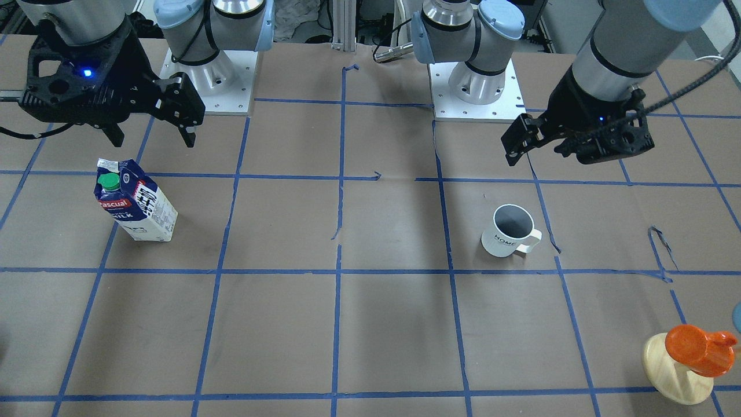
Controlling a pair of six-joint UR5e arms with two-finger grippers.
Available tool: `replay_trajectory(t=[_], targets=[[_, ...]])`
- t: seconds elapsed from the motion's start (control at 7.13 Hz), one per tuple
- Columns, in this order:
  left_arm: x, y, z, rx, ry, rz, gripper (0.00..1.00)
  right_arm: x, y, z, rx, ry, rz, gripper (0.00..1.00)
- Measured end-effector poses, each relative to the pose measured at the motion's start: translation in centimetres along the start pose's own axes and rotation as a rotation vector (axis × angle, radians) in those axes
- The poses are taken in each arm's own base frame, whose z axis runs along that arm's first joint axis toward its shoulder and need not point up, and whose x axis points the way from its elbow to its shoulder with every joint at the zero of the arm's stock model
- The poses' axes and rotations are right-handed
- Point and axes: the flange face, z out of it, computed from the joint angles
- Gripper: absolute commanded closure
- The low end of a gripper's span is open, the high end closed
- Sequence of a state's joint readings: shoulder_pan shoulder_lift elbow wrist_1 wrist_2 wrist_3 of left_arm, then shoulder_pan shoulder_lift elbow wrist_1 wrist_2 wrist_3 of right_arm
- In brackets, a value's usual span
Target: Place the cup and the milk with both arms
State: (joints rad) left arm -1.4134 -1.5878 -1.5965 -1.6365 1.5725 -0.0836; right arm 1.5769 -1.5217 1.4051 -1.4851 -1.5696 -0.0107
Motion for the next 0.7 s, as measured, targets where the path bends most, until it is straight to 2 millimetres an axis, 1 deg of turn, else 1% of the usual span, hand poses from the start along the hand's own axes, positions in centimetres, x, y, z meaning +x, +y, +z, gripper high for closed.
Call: replay_trajectory(t=[0.14, 0.28, 0.42, 0.56, 0.7], targets=[[-2.2, -1.4, 2.8, -0.005, 0.006, -0.048, 0.00, 0.0, 0.0, 0.0, 0.000, 0.001, 0.000, 0.00], [-4.0, -2.6, 6.6, -0.001, 0.011, -0.085, 0.00, 0.0, 0.0, 0.0, 0.000, 0.001, -0.001, 0.00], [-4.9, -3.2, 10.7, 0.006, 0.014, -0.101, 0.00, 0.0, 0.0, 0.0, 0.000, 0.001, 0.000, 0.00], [-5.3, -3.6, 14.3, 0.020, 0.012, -0.090, 0.00, 0.0, 0.0, 0.0, -0.001, 0.000, 0.000, 0.00], [-5.5, -3.8, 16.6, 0.027, 0.007, -0.056, 0.00, 0.0, 0.0, 0.0, -0.001, 0.000, -0.001, 0.00]])
